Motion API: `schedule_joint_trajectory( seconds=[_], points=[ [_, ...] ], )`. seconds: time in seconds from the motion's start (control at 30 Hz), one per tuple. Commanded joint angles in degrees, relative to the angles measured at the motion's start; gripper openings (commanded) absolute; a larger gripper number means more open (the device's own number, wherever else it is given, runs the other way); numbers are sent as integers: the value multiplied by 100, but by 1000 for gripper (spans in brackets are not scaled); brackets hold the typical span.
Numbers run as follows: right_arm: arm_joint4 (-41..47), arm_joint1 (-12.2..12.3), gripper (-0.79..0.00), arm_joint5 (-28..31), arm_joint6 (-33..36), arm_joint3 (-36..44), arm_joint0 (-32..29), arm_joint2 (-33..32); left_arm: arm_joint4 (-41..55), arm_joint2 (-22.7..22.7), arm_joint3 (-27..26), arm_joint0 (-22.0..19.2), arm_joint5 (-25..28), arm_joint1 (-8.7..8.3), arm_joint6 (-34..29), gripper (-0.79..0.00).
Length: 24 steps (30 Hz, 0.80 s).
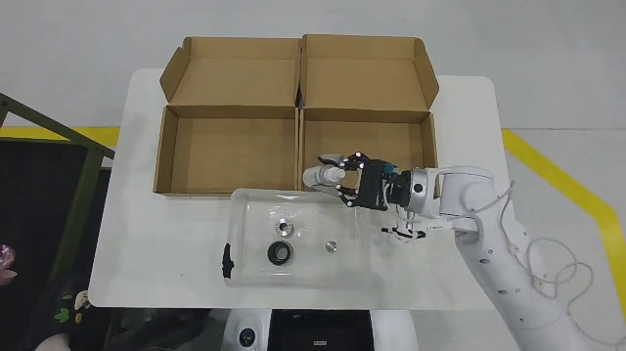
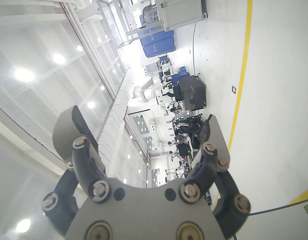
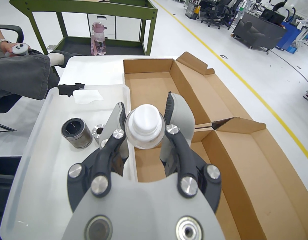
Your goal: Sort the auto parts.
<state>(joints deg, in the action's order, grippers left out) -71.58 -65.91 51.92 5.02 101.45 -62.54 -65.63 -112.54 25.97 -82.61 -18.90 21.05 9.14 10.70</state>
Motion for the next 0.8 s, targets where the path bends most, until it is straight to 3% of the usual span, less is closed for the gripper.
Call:
schedule_joint_trajectory(
  seconds=[0.0, 0.77],
  points=[
    [51, -14, -785, -95, 6, -117, 107, 37, 0, 0, 0, 0, 0, 0, 0, 0],
    [513, -271, -785, -1152, 767, -1860, 1320, 766, 0, 0, 0, 0, 0, 0, 0, 0]
  ],
)
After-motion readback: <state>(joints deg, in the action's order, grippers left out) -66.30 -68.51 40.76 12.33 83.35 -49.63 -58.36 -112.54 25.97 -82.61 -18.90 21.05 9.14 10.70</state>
